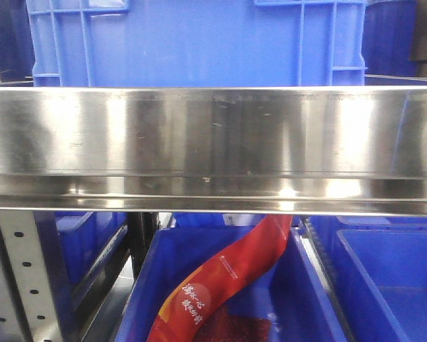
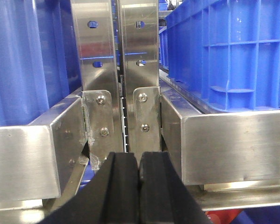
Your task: Grab PVC pipe and place in blue bin
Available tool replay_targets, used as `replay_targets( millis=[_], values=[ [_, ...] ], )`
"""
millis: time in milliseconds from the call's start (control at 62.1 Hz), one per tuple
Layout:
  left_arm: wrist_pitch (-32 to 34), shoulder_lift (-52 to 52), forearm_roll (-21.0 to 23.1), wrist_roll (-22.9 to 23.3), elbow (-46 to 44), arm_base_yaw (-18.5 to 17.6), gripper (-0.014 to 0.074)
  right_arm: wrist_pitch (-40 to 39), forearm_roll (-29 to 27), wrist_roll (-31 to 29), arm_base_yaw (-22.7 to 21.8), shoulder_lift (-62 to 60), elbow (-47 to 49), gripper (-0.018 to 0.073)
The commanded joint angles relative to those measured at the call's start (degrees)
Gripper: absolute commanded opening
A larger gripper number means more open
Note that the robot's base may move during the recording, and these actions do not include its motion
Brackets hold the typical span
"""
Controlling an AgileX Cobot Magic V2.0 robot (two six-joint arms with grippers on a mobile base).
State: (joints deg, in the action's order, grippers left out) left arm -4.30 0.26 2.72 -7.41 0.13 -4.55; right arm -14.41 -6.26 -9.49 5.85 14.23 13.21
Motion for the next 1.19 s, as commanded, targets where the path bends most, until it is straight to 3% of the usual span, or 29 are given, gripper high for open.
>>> replay_targets(
  millis=[0,338,854,1176],
  values=[
    [0.6,-0.3,0.0,0.4,-0.1,0.2,-0.0111,0.1,-0.1,0.0,-0.3,-2.0,-1.4,-0.0163],
    [0.6,-0.3,0.0,0.4,-0.1,0.2,-0.0111,-0.5,-0.9,0.0,-4.6,-8.9,-8.0,-0.0163],
    [0.6,-0.3,0.0,0.4,-0.1,0.2,-0.0111,0.2,-2.9,0.0,-10.2,-14.2,-10.5,-0.0163],
    [0.6,-0.3,0.0,0.4,-0.1,0.2,-0.0111,0.4,-2.9,0.0,-11.0,-14.2,-10.5,-0.0163]
  ],
)
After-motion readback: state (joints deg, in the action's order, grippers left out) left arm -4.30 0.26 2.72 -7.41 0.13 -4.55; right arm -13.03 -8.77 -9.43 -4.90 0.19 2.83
